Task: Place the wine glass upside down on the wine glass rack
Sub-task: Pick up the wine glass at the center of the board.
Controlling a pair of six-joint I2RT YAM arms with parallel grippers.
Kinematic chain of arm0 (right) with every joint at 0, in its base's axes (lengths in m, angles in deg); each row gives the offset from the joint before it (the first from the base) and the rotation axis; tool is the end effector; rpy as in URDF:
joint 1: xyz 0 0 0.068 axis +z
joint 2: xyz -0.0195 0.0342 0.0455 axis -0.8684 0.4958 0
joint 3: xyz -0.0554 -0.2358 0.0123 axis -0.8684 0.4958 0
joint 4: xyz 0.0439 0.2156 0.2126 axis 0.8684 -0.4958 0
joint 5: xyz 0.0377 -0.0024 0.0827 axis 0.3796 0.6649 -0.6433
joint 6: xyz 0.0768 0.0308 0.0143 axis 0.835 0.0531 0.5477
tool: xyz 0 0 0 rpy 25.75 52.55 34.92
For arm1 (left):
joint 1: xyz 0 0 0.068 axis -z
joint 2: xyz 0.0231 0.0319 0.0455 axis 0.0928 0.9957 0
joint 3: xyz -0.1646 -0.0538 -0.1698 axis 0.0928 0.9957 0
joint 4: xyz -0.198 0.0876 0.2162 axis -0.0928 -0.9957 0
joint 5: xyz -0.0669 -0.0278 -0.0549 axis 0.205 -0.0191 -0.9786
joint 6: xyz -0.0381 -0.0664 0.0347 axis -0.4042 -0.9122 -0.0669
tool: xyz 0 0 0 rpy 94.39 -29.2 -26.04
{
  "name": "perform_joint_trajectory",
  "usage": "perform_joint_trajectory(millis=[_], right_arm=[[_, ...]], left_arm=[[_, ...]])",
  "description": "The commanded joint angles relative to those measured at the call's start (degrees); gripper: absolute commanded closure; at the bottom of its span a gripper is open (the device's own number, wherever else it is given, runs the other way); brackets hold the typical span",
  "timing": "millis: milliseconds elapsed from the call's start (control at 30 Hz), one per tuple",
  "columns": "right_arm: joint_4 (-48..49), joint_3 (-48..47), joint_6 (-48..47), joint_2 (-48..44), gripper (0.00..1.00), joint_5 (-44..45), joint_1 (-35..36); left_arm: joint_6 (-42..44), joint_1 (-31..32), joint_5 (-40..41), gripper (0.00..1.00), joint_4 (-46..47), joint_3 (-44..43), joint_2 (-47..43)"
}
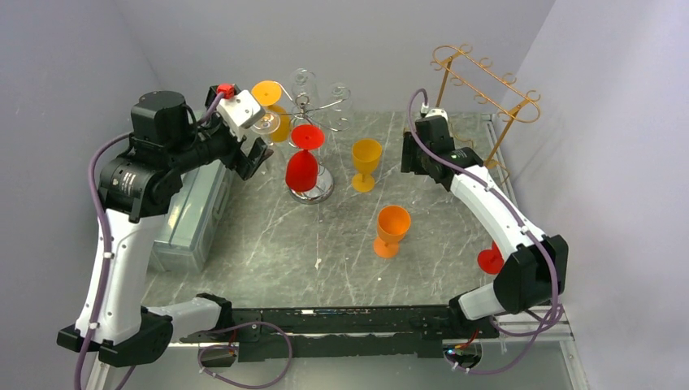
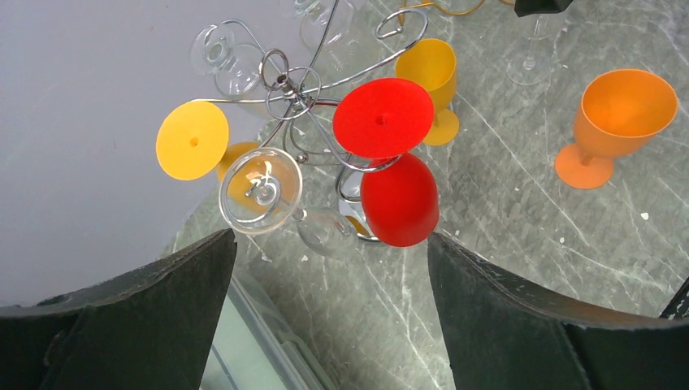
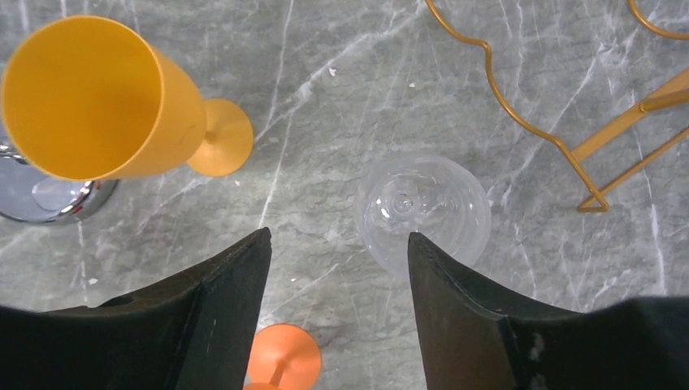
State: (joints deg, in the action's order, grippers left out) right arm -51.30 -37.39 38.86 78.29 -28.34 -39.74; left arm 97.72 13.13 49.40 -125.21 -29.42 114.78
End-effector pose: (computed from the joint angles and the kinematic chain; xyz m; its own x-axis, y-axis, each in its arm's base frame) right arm 0.3717 0.1175 0.2700 -0.6443 0.0676 -0.7618 0.0500 0.9977 0.0462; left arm 0.2440 -0.1100 0.5054 -0.0021 0.4262 -0.9046 0.6956 0.6505 0.3049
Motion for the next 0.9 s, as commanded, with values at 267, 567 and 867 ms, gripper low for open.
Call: perform_joint_trajectory(millis=[267, 567, 867], right_arm=[[1.69, -1.55, -3.00, 7.03, 0.71, 0.55, -2.02], [-1.56, -4.61, -1.11, -2.92, 1.00, 3.24, -2.17], [11.81, -13.34, 5.27, -20.75, 1.00, -26.09, -2.11]], left_arm=[[-0.34, -0.18, -1.58, 0.04, 0.98, 0.31, -2.56], [-3.49, -0.18, -5.49, 0.04, 2.56, -0.23, -2.08], [-10.36, -0.18, -13.73, 0.06, 6.53, -3.11, 1.27]])
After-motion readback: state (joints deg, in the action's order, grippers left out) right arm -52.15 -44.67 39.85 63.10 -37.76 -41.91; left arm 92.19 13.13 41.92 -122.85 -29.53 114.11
